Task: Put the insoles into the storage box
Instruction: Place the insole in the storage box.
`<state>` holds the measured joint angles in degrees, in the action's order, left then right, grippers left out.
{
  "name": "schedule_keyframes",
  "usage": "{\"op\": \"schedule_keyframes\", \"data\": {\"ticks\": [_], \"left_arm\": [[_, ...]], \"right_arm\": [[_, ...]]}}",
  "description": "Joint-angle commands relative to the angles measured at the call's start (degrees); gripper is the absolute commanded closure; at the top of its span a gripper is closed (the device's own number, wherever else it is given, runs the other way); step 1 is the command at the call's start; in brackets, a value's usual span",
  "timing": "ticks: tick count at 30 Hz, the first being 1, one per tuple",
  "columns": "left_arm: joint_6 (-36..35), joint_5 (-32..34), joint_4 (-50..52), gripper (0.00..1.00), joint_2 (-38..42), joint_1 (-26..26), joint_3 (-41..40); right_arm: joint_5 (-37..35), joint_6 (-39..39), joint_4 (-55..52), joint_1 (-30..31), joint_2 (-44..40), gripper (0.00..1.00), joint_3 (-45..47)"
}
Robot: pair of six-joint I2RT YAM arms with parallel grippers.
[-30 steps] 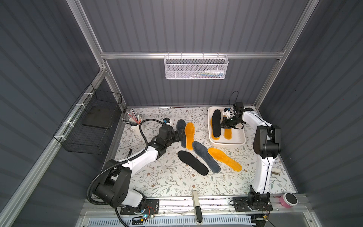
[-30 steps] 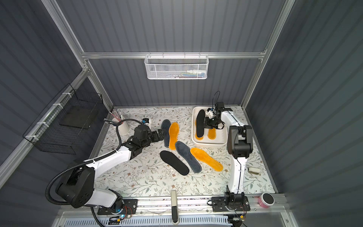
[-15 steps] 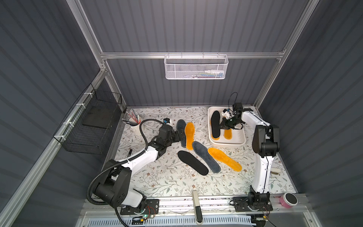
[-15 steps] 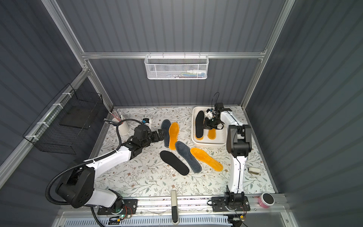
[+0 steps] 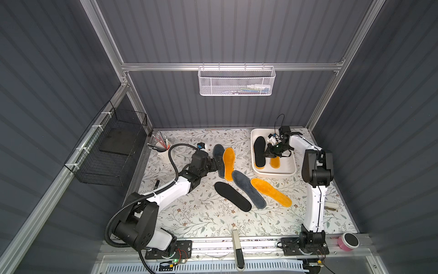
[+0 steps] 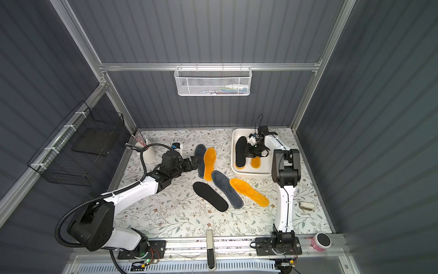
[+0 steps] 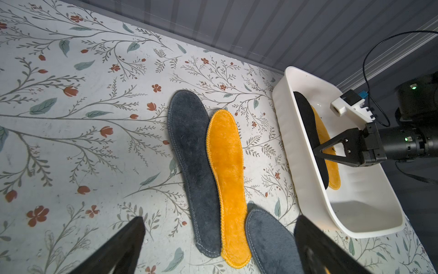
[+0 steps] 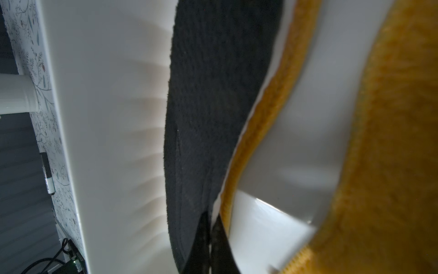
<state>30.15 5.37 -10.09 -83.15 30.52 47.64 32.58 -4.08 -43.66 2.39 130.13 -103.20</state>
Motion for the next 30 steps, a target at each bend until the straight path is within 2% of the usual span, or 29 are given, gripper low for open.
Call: {"op": "schedule_keyframes", "data": {"ticks": [1,8,18,22,30], "left_arm": [[-0.8,-0.6,0.6,0.01,-0.4,-0.5,1.2],[-1.0,-0.9,0.7,0.0,-0.8,-0.5,1.6],[-0.9,-1.9,0.9,0.01,-1.3,-0.5,2.3],[-0.7,-2.1,0.8,0.01,-1.1,-0.5,2.1],[-0.2,-2.4,0.4,0.01,-0.6,-0.5,1.6]], "right_arm": [[-1.2,-0.3,-1.7,0.2,0.9,1.0,-1.9],[-0.9,-1.8,-1.6,0.2,1.2,0.99,-2.1],[-1.4,-2.5,-1.5,0.2,-0.4,0.84,-1.4],[-2.2,-2.4,-1.7,0.2,-2.0,0.73,-1.4],[-2.9,-2.1,-1.9,0.2,-5.1,0.64,-1.4]]}}
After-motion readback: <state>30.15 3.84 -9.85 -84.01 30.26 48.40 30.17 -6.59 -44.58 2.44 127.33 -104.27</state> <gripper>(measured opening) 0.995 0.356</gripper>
